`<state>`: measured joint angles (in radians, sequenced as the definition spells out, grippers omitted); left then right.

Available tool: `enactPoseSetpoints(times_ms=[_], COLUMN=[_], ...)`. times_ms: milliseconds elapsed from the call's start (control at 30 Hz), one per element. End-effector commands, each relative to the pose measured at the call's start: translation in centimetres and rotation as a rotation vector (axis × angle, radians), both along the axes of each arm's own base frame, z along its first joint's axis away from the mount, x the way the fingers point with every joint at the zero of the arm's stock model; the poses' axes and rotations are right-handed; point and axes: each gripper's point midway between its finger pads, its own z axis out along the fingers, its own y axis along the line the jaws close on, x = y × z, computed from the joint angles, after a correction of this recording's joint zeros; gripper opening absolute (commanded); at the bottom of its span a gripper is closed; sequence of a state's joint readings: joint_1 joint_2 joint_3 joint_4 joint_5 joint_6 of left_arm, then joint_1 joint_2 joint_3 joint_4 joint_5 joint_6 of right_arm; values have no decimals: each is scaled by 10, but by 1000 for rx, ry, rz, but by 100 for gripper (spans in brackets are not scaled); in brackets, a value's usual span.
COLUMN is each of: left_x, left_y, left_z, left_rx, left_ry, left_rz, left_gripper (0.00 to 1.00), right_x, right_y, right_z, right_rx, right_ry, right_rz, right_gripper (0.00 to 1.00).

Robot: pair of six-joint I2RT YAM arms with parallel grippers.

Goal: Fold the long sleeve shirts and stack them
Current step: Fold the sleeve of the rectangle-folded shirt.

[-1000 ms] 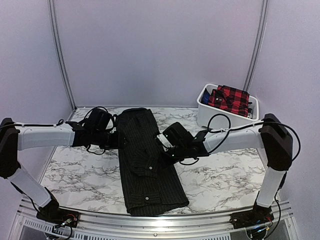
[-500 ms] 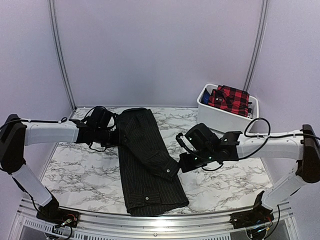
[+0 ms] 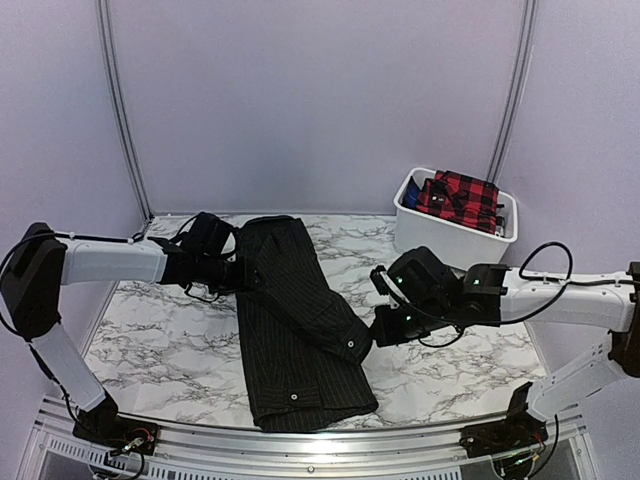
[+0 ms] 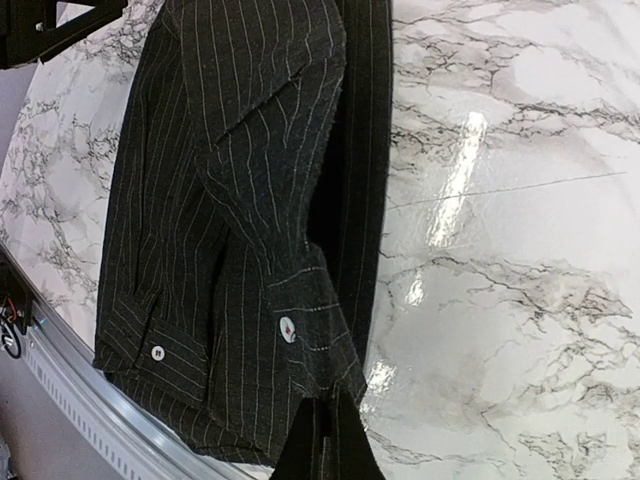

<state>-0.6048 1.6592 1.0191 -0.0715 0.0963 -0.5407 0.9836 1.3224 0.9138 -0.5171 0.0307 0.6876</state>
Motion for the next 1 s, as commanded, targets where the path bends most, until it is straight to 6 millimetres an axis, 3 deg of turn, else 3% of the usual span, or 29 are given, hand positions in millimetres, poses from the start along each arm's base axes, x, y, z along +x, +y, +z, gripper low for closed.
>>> enactPoseSetpoints(times_ms=[0, 333, 433, 533, 700, 967], left_x=[12, 25, 31, 37, 39, 20], left_y=[-7, -24, -30, -37, -39, -8], left_z=[7, -7, -13, -14, -14, -30], left_rx=[-33, -47, -46, -56, -63, 5], left_ry=[-10, 29, 38, 44, 53, 135], left_rz=[9, -21, -26, -38, -30, 104], left_gripper=[52, 36, 33, 31, 29, 26], right_x=[-13, -43, -49, -52, -46, -40], right_y=[11, -10, -5, 4, 18, 34], right_z=[11, -30, -33, -28, -1, 16], right_rx=[57, 47, 65, 98, 142, 170], right_ry=[30, 137, 171, 183, 157, 143], right_rz=[-13, -79, -62, -42, -22, 3], right_gripper=[0, 0, 0, 0, 0, 0])
